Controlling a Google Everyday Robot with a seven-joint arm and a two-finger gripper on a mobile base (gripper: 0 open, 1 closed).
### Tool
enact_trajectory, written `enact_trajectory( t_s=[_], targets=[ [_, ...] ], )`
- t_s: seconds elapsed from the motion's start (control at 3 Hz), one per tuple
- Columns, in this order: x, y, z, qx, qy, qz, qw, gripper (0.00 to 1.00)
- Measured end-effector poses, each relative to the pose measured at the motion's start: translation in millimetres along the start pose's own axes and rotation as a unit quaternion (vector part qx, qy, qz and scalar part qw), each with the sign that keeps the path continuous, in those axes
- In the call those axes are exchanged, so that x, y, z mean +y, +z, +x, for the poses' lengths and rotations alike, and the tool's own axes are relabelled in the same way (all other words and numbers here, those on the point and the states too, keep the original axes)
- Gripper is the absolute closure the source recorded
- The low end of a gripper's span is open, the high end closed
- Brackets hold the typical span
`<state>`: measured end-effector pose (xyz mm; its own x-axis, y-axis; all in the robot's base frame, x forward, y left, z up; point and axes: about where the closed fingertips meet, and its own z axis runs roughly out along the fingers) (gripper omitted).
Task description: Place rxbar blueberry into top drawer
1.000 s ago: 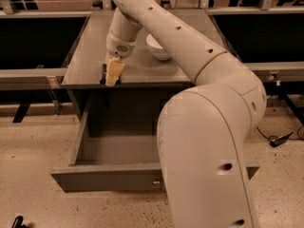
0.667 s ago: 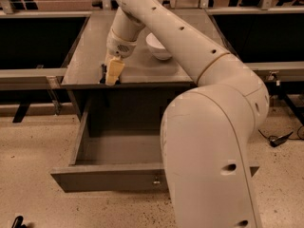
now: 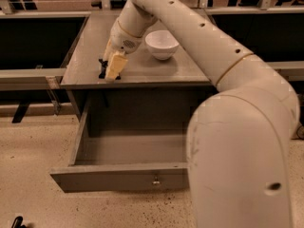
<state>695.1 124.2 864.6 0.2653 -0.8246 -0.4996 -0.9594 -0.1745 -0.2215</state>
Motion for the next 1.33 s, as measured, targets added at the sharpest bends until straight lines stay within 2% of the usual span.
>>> enact_trajectory(
  t_s=[0.33,0.67,1.0,1.33],
  targets=[
    [20,-21,-3,-0.020,0.000,0.019,0.9996,1.00],
    [48,-43,2,-0.024,-0.008,0.059,0.9980,1.00],
    [91,-23,21,-0.009,-0.021,0.045,0.9987,1.00],
    [116,-20,38,-0.004,-0.031,0.039,0.9987,1.00]
  ],
)
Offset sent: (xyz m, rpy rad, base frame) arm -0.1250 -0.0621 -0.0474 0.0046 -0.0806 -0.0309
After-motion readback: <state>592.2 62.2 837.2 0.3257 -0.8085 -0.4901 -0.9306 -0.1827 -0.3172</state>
